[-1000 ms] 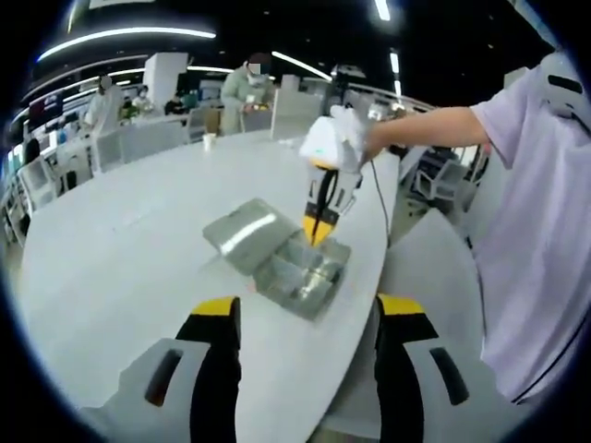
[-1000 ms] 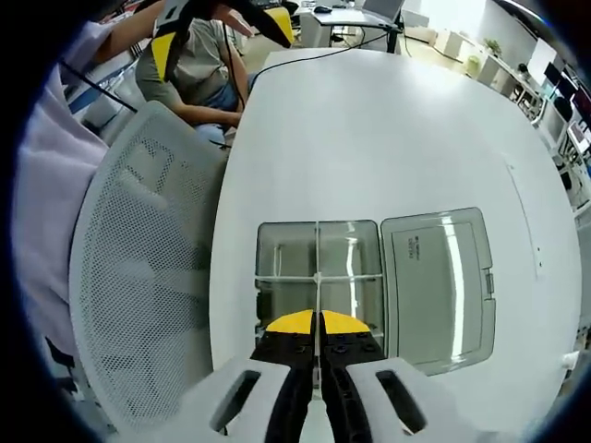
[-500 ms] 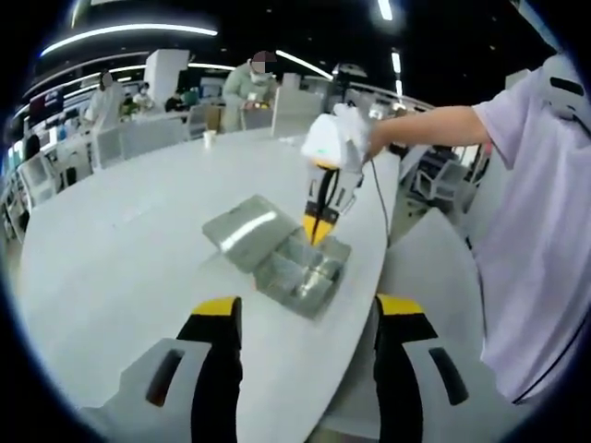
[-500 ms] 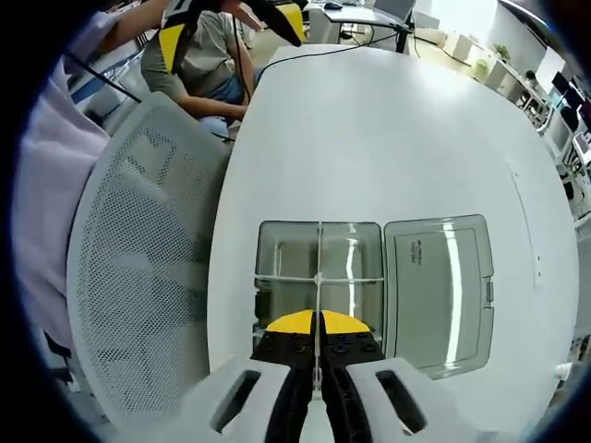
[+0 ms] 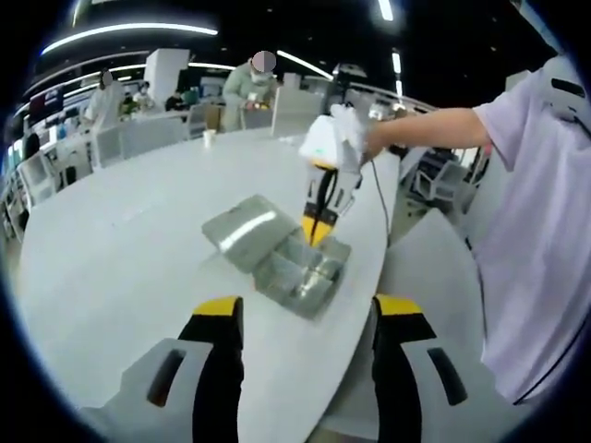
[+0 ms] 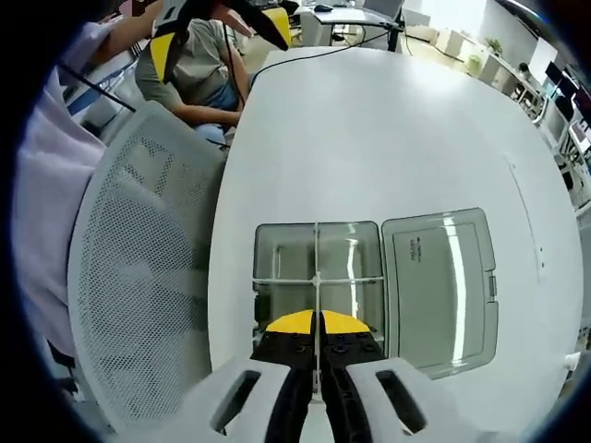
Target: Insert the divider into the dual guide fixture by aligning both edges with the guide slots and pushing it downward to the bottom, including one-sided entry, uneven engagement, binding, and posture correction.
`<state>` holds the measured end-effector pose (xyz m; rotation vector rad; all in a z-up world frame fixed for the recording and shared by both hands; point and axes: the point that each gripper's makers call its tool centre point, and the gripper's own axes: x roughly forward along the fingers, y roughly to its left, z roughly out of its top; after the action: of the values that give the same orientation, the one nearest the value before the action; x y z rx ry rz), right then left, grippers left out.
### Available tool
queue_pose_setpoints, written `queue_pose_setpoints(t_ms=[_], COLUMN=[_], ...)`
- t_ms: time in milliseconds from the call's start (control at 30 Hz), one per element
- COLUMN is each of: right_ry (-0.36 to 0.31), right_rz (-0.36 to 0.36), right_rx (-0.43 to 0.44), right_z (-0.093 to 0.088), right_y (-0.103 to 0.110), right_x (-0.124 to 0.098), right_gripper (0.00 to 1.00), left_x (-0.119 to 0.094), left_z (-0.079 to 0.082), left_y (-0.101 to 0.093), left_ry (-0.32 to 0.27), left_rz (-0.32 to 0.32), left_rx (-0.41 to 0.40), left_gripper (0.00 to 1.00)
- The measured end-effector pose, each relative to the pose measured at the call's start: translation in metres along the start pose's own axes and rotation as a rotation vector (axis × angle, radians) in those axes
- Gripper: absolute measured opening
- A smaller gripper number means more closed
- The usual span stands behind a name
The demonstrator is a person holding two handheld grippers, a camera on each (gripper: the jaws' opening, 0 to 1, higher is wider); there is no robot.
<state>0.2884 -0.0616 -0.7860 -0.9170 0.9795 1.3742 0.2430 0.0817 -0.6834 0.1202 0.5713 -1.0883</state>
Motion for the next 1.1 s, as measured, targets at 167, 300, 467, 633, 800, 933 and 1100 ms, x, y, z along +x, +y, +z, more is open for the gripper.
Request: queue_pose_setpoints(t_ms=[167,300,467,633,800,933,1100], right_ry=[-0.012,-0.010,0.012,0.044,0.063,0.088,0.100], right_rz=[-0.008,-0.011,0.000,0.009,0.014,0.023,0.028], right_rx=[0.005,0.013,0.021,0.011,0.003,-0.003,0.002], right_z=[-0.008,-0.008,-0.007,-0.007,-0.009,-0.009,-0.011], right_y=[0.001,0.000,0.000,0.000,0.000,0.000,-0.001], right_x=[0.005,0.009,0.010,0.015,0.018,0.021,0.024], right_gripper=[0.00,0.00,0.00,0.00,0.00,0.00,0.00], left_x=[0.000,0.000,0.000,0.001,0.001,0.000,0.001], left_z=[-0.002,-0.003,-0.003,-0.003,-0.003,-0.004,-0.003], left_y=[0.000,0.001,0.002,0.002,0.002,0.003,0.003], left_ry=[0.004,0.007,0.011,0.013,0.014,0.018,0.017], left_rz=[0.001,0.001,0.002,-0.001,0.000,0.001,-0.002], left_rx=[-0.004,-0.006,-0.006,-0.006,-0.007,-0.008,-0.008], left_gripper=[0.54,0.54,0.54,0.53,0.53,0.53,0.52])
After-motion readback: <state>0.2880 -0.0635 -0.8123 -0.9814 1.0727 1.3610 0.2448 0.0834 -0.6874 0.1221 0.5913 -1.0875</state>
